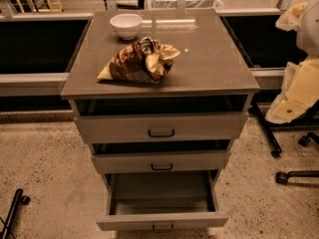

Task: Close bottom drawer

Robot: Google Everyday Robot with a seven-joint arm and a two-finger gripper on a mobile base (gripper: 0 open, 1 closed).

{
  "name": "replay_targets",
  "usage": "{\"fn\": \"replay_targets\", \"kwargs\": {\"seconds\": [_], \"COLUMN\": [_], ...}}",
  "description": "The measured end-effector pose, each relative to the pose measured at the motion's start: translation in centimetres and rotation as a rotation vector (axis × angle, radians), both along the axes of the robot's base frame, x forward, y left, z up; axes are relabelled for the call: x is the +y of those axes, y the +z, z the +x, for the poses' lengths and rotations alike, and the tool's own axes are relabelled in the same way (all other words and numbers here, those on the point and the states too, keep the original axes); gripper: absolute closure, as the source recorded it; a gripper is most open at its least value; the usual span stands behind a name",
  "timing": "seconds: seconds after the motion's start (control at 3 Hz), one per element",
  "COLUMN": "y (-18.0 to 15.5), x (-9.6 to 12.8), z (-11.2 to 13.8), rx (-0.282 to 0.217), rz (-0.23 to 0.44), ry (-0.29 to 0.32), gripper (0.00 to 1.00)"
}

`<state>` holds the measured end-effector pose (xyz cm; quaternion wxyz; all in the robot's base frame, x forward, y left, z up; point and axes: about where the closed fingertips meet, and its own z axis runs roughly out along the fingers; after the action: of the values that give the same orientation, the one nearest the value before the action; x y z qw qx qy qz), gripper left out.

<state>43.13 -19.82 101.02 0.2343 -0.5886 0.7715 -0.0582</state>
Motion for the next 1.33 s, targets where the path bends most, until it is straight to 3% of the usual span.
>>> {"fn": "replay_targets", "kwargs": {"seconds": [0.33,0.67,1.0,1.33], "y": [-3.8,-9.5,-19.3,-26.6], "x": [0.2,1.7,5.4,6.9], "z": [-0.4,-2.5,-3.9,-5.4], "rx": [0.039,0.044,0.068,0.123], "rz": [0.092,0.239,0.418,0.500], "ry": [-0.012,-0.013,0.005,0.011], "gripper": [0.00,0.00,0.00,0.00]}}
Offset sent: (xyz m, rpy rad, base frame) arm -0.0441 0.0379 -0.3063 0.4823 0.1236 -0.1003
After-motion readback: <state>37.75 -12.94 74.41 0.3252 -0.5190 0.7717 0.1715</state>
